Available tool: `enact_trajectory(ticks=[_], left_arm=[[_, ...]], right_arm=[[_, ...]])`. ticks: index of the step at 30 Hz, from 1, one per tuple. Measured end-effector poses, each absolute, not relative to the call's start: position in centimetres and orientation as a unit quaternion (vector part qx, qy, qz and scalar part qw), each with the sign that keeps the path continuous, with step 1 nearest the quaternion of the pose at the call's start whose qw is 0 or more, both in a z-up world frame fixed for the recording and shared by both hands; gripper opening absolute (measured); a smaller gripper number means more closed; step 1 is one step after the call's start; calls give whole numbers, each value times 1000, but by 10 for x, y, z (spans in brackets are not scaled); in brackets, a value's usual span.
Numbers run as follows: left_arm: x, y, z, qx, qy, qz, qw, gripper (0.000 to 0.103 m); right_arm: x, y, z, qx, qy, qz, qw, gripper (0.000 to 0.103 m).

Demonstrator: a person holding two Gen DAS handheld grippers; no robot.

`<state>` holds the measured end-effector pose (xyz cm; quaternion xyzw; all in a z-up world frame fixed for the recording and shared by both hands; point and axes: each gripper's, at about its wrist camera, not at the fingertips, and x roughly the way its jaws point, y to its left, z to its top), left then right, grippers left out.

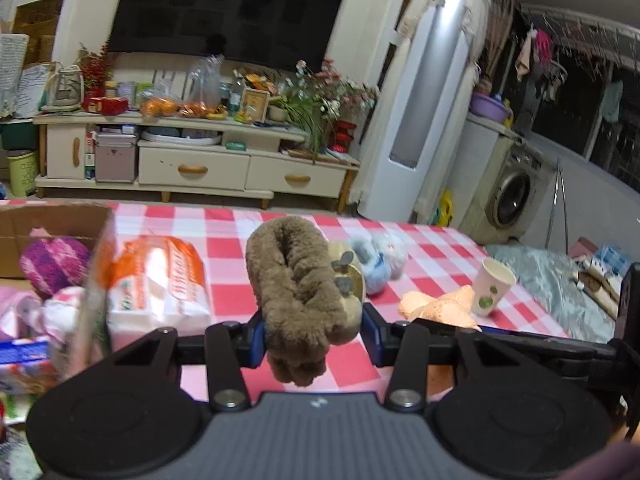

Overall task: Organize soft objects
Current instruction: 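Carry the orange plush and brown ring over the box and open both tools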

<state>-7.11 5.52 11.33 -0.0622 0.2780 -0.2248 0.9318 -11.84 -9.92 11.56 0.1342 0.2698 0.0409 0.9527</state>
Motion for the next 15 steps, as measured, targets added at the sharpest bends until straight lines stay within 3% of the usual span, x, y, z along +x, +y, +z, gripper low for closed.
enact_trajectory(ticks=[15], left_arm=[[-74, 125, 141, -112, 227, -167, 953, 45]], right_arm=[[-92, -34, 151, 92, 224, 148, 959, 89]])
